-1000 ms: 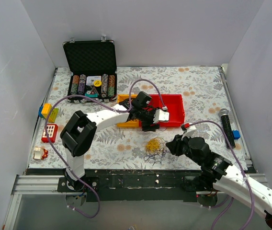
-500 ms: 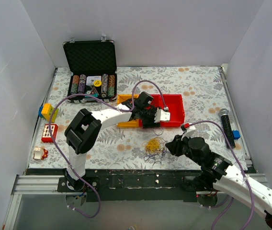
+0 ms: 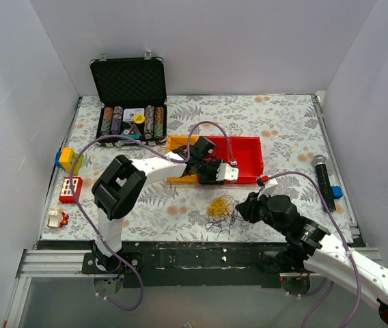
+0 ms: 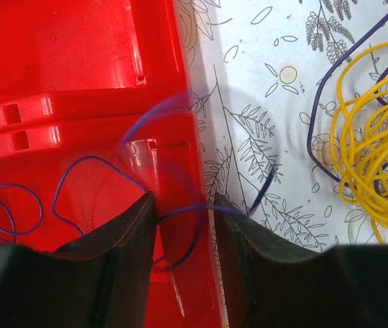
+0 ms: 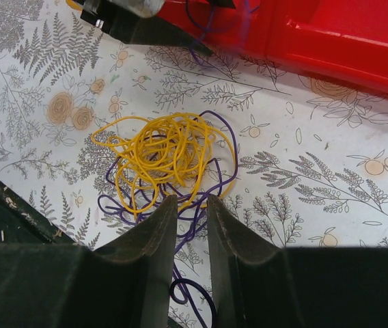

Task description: Untangle the cables

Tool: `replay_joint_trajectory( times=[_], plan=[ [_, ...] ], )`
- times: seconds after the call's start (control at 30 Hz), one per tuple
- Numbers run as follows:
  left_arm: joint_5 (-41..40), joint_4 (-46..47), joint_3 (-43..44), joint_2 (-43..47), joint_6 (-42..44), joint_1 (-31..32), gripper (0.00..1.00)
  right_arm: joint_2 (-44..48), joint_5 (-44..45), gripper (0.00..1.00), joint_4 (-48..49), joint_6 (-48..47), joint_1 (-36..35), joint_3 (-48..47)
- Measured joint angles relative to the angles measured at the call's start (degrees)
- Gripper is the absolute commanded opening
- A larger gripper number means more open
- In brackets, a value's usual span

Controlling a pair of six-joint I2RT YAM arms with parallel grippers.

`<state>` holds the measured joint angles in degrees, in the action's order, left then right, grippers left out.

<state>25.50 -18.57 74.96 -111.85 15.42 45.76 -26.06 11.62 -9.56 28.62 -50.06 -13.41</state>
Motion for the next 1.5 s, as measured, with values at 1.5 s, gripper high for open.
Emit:
replay_joint_trajectory(
  times=[1.5],
  plan=[
    [3.65, 2.1, -8.0, 4.94, -8.72, -2.16, 0.33, -1.57, -1.51, 0.29, 0.81, -0.07, 0.0, 0.0]
  ],
)
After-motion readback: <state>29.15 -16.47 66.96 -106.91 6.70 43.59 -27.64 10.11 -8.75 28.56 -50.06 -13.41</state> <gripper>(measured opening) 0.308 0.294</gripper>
